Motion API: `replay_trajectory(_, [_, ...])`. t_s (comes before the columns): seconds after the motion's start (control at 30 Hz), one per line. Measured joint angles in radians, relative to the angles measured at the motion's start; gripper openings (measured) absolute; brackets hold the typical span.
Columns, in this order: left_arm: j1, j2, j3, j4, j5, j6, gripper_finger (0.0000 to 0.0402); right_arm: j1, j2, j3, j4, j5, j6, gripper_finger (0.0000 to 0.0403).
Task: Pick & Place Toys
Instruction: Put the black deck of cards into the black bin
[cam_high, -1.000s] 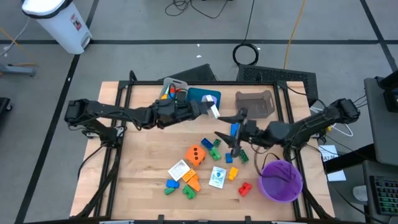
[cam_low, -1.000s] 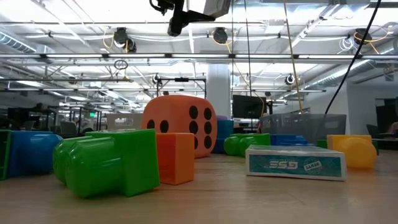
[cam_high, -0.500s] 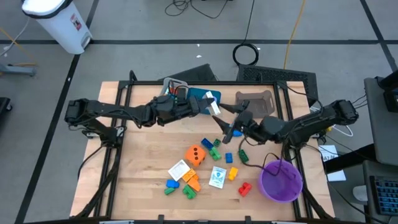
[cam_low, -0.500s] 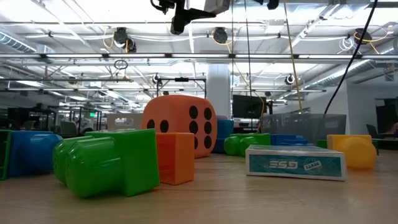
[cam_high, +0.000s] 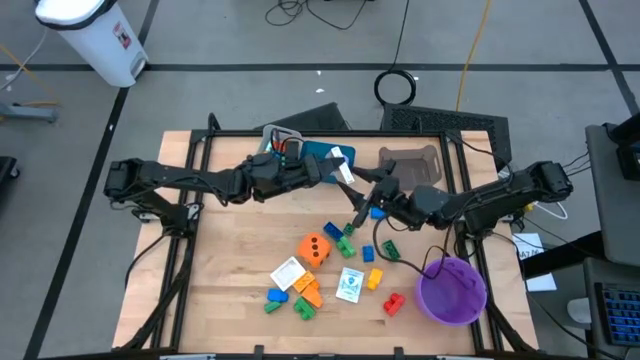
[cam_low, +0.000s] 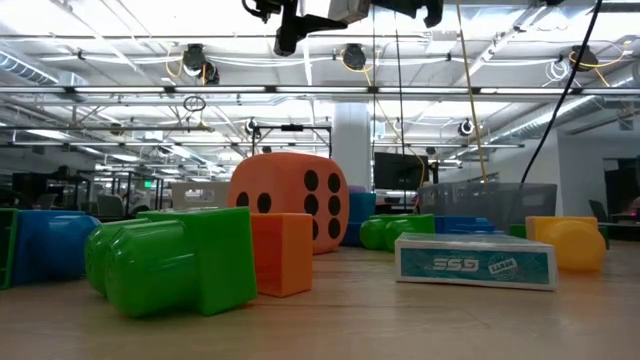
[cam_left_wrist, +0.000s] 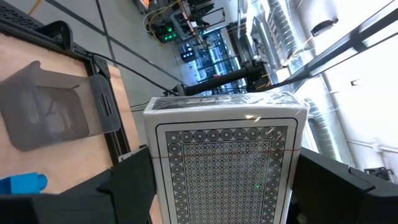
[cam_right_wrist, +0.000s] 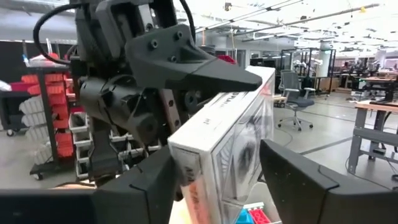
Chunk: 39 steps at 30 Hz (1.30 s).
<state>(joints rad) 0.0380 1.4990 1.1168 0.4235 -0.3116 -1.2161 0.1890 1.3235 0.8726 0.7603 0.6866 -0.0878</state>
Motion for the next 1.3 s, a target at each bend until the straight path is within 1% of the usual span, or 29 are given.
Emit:
replay_trajectory(0.33, [0.0, 0.0, 0.0, 0.0, -0.005, 0.007, 0.0321, 0.0, 0.001, 0.0, -0.001, 0.005, 0.001, 0.0135])
replay_trajectory(0.53, [0.001, -0.001, 0.0, 0.001, -0.012, 0.006, 0.0322, -0.001, 0.0, 0.0, -0.001, 0.017, -0.004, 0.0108])
replay_trajectory(0.8, [0.006, -0.002, 0.0, 0.014, -0.005, 0.012, 0.0322, -0.001, 0.0, 0.0, 0.04, 0.018, -0.027, 0.0097])
replay_trajectory(0.97, [0.008, -0.001, 0.0, 0.095, 0.009, 0.09, 0.0322, 0.0, -0.006, 0.0, 0.101, 0.037, -0.082, 0.0095])
replay_trajectory(1.1, [0.019, -0.002, 0.0, 0.122, 0.048, 0.126, 0.0322, 0.0, -0.022, 0.0, 0.128, 0.028, -0.125, 0.0095])
replay_trajectory(1.3, [0.029, -0.003, 0.0, 0.126, 0.105, 0.11, 0.0322, 0.0, -0.037, -0.001, 0.136, 0.035, -0.142, 0.0095])
